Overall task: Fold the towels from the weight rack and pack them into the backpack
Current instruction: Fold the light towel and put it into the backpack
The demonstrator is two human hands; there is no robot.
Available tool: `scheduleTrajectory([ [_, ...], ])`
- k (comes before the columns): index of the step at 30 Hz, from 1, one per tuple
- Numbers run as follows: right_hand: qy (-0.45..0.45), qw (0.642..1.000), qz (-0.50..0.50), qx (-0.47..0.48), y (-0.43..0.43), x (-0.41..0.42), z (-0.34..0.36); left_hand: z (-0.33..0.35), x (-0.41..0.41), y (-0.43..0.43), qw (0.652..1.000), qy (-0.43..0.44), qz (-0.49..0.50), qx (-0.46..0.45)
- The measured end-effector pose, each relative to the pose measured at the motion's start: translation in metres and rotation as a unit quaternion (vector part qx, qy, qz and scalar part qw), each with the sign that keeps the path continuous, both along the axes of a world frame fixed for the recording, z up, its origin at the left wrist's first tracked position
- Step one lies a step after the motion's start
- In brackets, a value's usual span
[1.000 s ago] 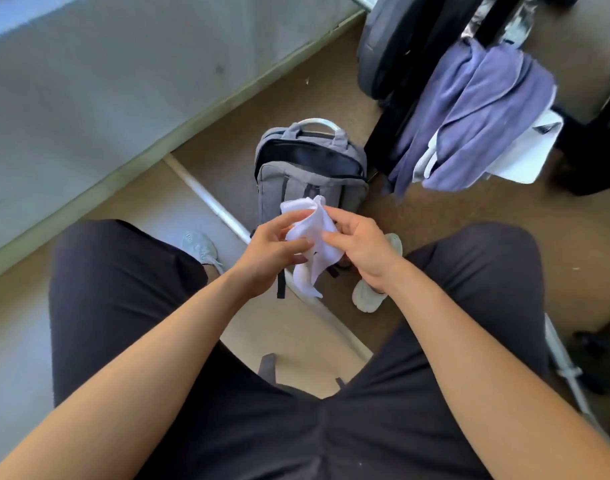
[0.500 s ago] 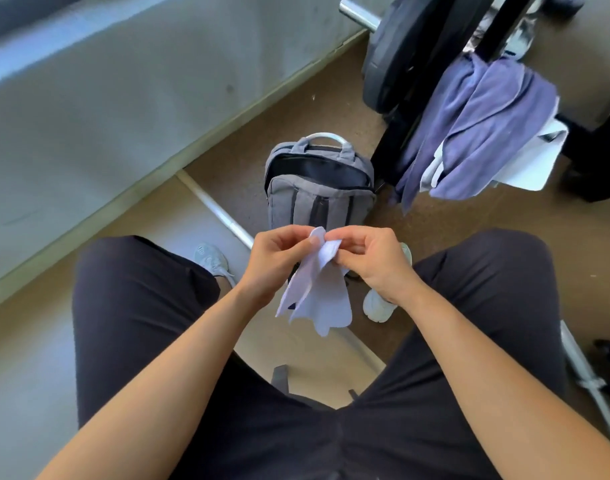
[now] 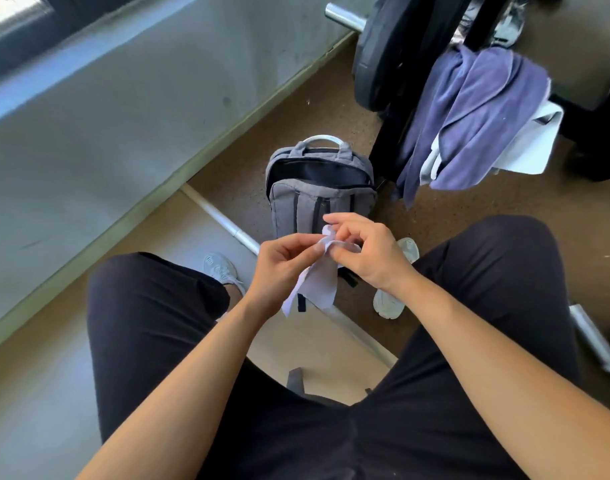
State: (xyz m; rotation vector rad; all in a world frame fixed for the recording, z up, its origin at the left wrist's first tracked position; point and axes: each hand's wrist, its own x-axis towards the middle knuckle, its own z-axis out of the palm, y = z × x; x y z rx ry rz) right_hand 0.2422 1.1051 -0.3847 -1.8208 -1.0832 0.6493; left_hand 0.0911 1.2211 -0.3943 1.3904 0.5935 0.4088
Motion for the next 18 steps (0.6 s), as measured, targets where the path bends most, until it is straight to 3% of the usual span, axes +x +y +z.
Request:
scheduleTrajectory([
  [9,0.048,0.997,0.053,-0.042,-0.003,0.004,0.007,-0.004,0.0,0.005,1.0,-0.013,-0.019,0.009],
  [18,0.06,0.996,0.057,-0.031,-0.019,0.017,0.018,-0.024,0.003,-0.001,0.979,0.072,-0.058,0.184],
])
